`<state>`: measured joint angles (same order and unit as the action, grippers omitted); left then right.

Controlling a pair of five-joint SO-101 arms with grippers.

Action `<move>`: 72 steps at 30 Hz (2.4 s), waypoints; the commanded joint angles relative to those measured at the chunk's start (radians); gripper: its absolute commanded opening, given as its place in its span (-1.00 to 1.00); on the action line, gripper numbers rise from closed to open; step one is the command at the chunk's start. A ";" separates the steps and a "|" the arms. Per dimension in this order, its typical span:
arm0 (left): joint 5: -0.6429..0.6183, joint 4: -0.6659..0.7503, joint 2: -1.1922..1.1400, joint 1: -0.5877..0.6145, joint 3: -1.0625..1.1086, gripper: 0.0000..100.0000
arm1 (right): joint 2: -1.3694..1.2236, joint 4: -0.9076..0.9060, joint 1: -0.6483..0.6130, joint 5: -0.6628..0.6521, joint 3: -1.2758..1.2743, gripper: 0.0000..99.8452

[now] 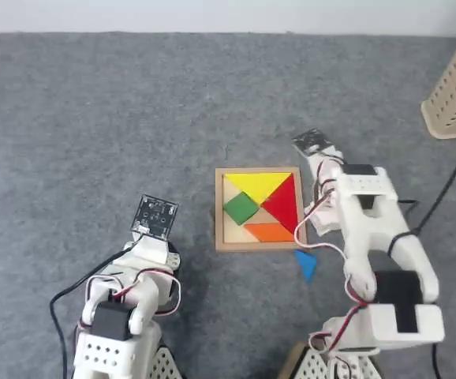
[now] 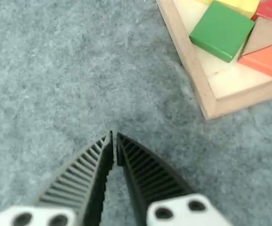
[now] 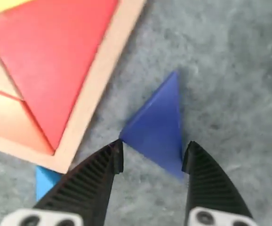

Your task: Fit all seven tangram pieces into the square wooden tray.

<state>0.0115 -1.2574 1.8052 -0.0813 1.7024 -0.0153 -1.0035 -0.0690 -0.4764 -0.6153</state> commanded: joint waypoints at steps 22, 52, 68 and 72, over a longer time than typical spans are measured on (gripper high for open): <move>-0.008 -0.006 0.020 0.003 -0.018 -0.98 | -0.005 -0.117 -0.048 0.195 0.227 -0.57; -0.008 -0.006 0.020 0.003 -0.018 -0.98 | -0.117 -0.125 0.001 0.201 0.276 -0.94; -0.008 -0.006 0.020 0.003 -0.018 -0.98 | 0.077 -0.257 0.042 0.227 0.270 -0.95; -0.008 -0.006 0.020 0.003 -0.018 -0.98 | 0.154 -0.286 -0.038 0.178 0.267 -0.95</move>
<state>0.0115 -1.2574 1.8052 -0.0813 1.7024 0.0338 -1.2536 -0.0522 -0.2631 -0.3759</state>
